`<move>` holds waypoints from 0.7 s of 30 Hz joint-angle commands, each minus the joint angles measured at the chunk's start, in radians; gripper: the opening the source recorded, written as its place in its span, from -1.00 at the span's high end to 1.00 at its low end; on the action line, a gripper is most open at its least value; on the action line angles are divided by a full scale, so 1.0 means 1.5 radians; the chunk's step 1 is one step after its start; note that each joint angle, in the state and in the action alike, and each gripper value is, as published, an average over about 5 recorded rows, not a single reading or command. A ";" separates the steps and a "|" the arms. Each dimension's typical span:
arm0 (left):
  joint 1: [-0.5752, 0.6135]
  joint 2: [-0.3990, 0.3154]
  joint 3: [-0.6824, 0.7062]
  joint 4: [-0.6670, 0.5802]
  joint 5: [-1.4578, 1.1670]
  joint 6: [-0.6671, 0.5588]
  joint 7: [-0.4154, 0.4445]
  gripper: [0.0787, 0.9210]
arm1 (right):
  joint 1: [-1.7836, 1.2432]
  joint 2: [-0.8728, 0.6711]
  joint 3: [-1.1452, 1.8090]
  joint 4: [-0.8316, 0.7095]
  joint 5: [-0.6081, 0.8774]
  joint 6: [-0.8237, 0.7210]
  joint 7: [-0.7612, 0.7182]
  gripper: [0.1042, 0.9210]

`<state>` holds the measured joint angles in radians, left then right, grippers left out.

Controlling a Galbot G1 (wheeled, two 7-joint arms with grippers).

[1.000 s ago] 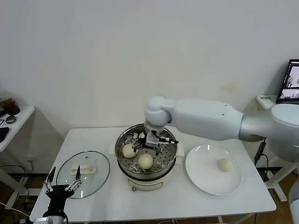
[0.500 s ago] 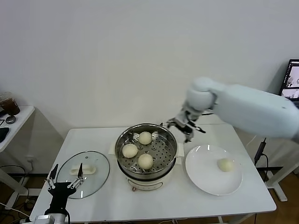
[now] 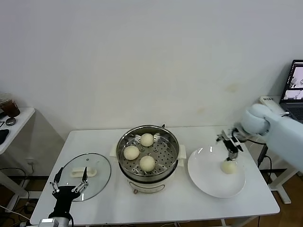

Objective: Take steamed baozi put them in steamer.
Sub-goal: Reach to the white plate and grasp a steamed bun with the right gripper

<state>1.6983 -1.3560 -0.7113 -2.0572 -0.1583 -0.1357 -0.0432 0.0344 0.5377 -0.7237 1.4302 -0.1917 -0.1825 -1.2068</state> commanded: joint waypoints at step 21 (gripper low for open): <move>0.011 -0.007 -0.009 0.001 0.001 -0.001 0.000 -0.77 | -0.190 0.137 0.166 -0.214 -0.146 0.030 0.030 -0.76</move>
<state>1.7150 -1.3659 -0.7253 -2.0562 -0.1567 -0.1369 -0.0433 -0.2100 0.6770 -0.5116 1.1752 -0.3618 -0.1423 -1.1707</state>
